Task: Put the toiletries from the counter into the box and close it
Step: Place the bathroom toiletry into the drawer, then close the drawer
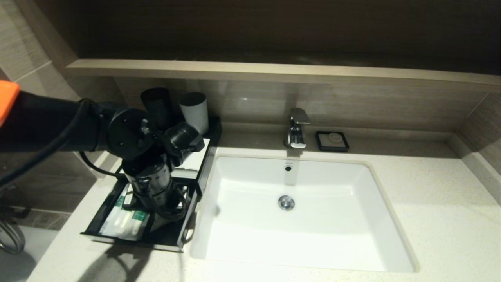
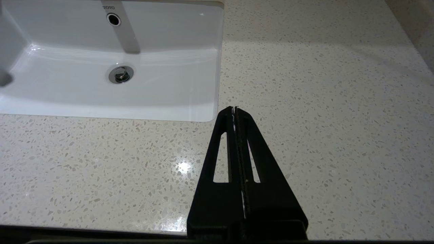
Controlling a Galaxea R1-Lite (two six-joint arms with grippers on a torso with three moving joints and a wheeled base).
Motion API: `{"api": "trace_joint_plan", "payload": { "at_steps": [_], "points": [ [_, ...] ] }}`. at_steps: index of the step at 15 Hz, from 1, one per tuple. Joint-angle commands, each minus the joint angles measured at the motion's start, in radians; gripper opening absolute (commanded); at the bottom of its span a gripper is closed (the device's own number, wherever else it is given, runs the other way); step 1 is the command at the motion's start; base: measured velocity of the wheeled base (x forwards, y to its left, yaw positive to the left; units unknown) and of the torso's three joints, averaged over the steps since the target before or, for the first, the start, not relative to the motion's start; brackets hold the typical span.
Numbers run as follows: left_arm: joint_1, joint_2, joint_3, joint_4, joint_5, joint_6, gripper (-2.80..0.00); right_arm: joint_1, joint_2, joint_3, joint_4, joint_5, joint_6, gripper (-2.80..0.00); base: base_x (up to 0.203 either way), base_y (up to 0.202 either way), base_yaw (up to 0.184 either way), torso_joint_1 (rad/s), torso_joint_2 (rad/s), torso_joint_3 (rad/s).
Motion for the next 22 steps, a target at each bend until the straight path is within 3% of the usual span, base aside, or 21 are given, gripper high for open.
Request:
{"api": "trace_joint_plan", "payload": {
  "at_steps": [1, 10, 18, 19, 22],
  "points": [
    [-0.001, -0.008, -0.006, 0.004, 0.003, -0.006, 0.00, 0.000, -0.001, 0.000, 0.001, 0.000, 0.000, -2.80, 0.000, 0.000, 0.000, 0.000, 0.00, 0.000],
    [0.002, -0.151, -0.017, 0.021, 0.068, -0.014, 0.00, 0.000, -0.001, 0.000, 0.000, 0.000, 0.000, -2.80, 0.000, 0.000, 0.000, 0.000, 0.00, 0.000],
    [0.001, -0.336, 0.179, 0.022, 0.061, -0.029, 0.00, 0.000, -0.001, 0.000, 0.000, 0.000, 0.000, -2.80, 0.000, 0.000, 0.000, 0.000, 0.00, 0.000],
    [0.001, -0.362, 0.221, 0.017, 0.061, -0.029, -2.80, 0.000, -0.001, 0.000, 0.000, 0.000, -0.001, -2.80, 0.000, 0.000, 0.000, 0.000, 0.00, 0.000],
    [0.001, -0.402, 0.327, 0.010, 0.060, -0.028, -2.80, 0.000, -0.001, 0.000, 0.000, 0.000, 0.000, -2.80, 0.000, 0.000, 0.000, 0.000, 0.00, 0.000]
  ]
}}
